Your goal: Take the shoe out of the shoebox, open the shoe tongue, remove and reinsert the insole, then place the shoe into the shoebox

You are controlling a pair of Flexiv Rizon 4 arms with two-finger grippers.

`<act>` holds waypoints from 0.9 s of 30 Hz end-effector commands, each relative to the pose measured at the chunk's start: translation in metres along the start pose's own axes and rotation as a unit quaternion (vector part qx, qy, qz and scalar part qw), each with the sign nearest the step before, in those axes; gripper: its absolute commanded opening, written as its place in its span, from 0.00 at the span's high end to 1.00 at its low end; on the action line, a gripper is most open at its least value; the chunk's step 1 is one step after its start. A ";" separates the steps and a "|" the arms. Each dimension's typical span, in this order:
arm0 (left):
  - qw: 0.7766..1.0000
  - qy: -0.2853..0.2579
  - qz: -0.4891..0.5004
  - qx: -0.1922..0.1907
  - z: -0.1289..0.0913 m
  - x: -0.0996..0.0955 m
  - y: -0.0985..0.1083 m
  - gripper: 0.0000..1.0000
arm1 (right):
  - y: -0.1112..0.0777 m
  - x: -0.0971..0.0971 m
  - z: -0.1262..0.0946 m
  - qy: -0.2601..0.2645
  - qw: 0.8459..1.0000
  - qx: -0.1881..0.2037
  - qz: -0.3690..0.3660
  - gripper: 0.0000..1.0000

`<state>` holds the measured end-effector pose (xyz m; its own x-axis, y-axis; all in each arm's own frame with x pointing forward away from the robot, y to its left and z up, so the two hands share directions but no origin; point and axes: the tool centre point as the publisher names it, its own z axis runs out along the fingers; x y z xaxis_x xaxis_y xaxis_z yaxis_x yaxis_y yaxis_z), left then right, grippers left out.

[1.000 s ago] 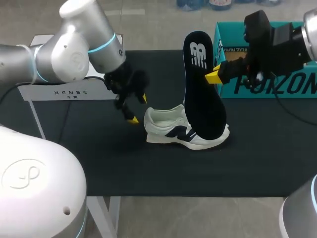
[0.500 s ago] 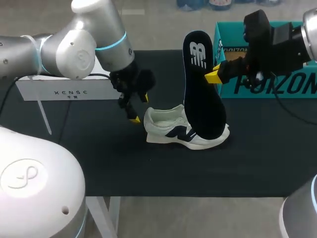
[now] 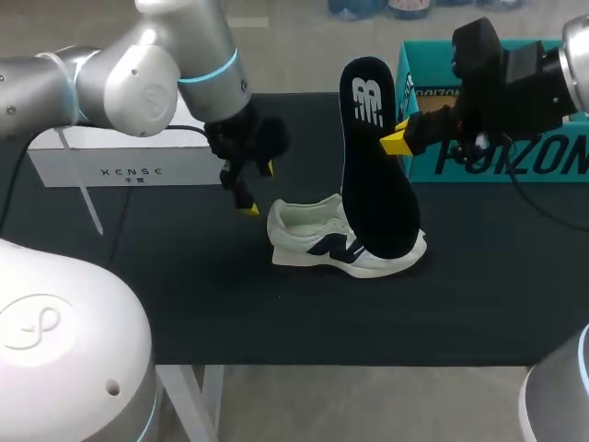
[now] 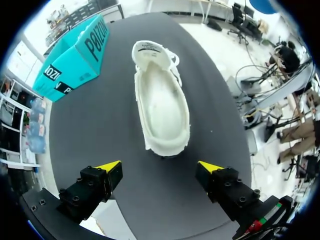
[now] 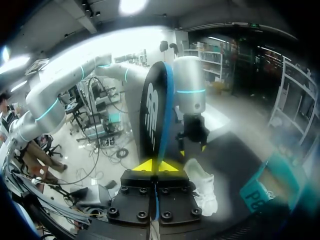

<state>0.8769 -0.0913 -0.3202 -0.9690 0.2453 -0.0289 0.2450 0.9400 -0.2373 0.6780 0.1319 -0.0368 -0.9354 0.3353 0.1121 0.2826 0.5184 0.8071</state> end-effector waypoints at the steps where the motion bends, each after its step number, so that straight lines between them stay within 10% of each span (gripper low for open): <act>1: 1.000 0.008 0.002 -0.007 0.002 0.010 -0.008 0.00 | 0.001 -0.001 0.002 0.000 1.000 0.000 0.000 1.00; 27: 1.000 0.011 -0.007 -0.002 0.007 0.016 -0.012 0.00 | 0.001 -0.001 0.002 0.000 1.000 0.000 0.000 1.00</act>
<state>0.8590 -0.1007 -0.3249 -0.9714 0.2376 -0.0025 0.2315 0.9439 -0.2356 0.6780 0.1318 -0.0369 -0.9354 0.3352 0.1122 0.2825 0.5182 0.8072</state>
